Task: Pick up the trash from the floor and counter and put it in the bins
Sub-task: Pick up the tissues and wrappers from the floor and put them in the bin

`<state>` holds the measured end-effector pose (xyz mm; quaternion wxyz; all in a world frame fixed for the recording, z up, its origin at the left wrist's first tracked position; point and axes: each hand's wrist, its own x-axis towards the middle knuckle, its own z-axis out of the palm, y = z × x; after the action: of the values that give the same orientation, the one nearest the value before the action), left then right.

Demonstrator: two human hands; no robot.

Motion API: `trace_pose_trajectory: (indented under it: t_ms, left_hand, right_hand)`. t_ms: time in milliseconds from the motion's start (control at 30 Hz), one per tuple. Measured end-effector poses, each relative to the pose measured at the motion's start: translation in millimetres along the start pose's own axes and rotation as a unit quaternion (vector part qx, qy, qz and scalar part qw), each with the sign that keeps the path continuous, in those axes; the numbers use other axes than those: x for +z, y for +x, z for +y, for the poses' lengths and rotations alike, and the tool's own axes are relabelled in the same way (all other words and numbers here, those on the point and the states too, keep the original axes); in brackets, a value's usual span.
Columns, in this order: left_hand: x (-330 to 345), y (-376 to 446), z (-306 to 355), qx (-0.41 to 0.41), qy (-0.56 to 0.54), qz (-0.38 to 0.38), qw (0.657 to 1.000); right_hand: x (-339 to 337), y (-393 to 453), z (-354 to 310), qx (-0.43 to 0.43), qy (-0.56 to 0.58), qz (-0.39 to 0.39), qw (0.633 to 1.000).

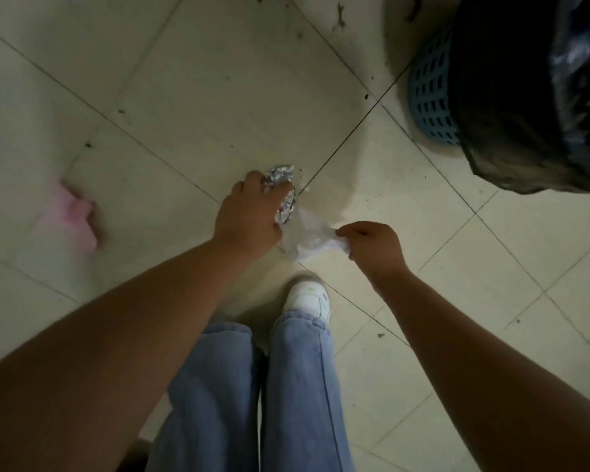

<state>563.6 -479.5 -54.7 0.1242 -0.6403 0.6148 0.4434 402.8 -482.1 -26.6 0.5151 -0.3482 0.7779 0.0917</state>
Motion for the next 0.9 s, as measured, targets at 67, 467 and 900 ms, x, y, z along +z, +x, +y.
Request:
trace_pose_trajectory:
  t_ms: [67, 467, 900]
  left_hand:
    - [-23.8, -22.9, 14.9, 0.007, -0.033, 0.029, 0.999]
    - [-171.7, -60.6, 243.5, 0.158, -0.193, 0.156, 0.956]
    - [-136.8, -48.8, 193.0, 0.095, 0.081, 0.06, 0.99]
  right_hand:
    - [-17.4, -29.3, -15.2, -0.003, 0.034, 0.023, 0.999]
    - [-261.0, -142.7, -60.9, -0.127, 0.292, 0.27, 0.909]
    - [-200.3, -105.7, -42.4, -0.111, -0.065, 0.171, 0.977]
